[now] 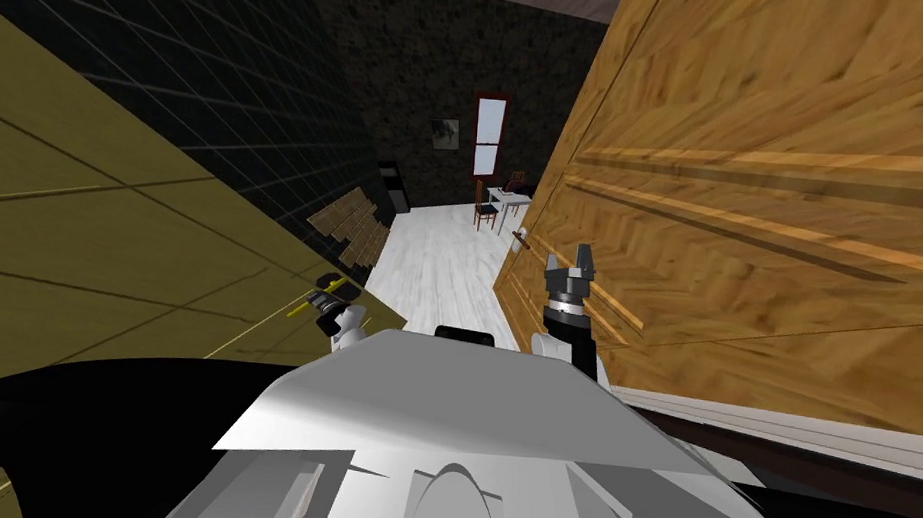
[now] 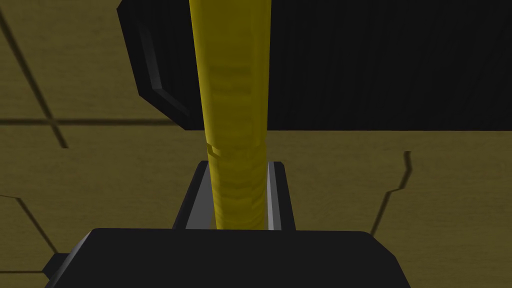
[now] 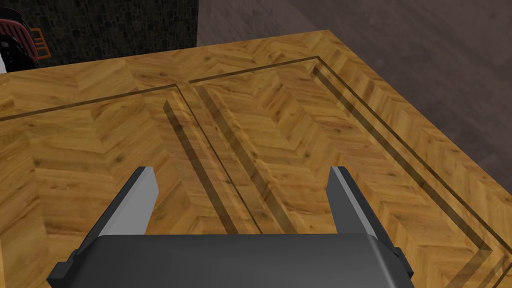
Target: Push the door open
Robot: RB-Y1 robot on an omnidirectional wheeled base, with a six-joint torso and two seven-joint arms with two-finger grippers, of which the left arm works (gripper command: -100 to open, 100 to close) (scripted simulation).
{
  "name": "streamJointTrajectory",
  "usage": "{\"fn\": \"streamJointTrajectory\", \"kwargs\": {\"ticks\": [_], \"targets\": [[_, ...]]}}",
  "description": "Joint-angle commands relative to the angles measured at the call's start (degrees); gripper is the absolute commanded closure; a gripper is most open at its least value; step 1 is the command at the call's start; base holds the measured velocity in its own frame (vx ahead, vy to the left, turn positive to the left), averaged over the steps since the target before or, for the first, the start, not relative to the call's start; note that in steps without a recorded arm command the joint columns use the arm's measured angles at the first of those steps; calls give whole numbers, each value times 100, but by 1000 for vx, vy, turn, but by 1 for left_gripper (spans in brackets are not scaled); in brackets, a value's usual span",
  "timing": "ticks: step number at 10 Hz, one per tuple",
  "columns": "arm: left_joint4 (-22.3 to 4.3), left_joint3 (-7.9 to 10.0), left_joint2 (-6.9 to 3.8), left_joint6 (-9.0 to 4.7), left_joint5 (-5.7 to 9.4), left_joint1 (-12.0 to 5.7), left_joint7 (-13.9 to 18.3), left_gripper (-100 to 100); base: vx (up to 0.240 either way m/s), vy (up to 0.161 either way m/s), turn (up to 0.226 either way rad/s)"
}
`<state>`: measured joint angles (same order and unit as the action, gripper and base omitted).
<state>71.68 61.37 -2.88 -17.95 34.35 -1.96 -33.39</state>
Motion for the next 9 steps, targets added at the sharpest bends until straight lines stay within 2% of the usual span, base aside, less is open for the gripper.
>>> {"fn": "streamJointTrajectory", "kwargs": {"ticks": [1,5,6,7,9], "targets": [[-38,126,-35,-97,49,-11,-55,100,162,121,37],[19,417,77,-118,166,6,-186,100,164,99,35],[30,403,99,-73,153,13,-181,100,64,49,31],[67,565,34,-95,218,19,-257,100,87,87,30],[96,707,7,-113,278,20,-322,100,140,152,18]]}}
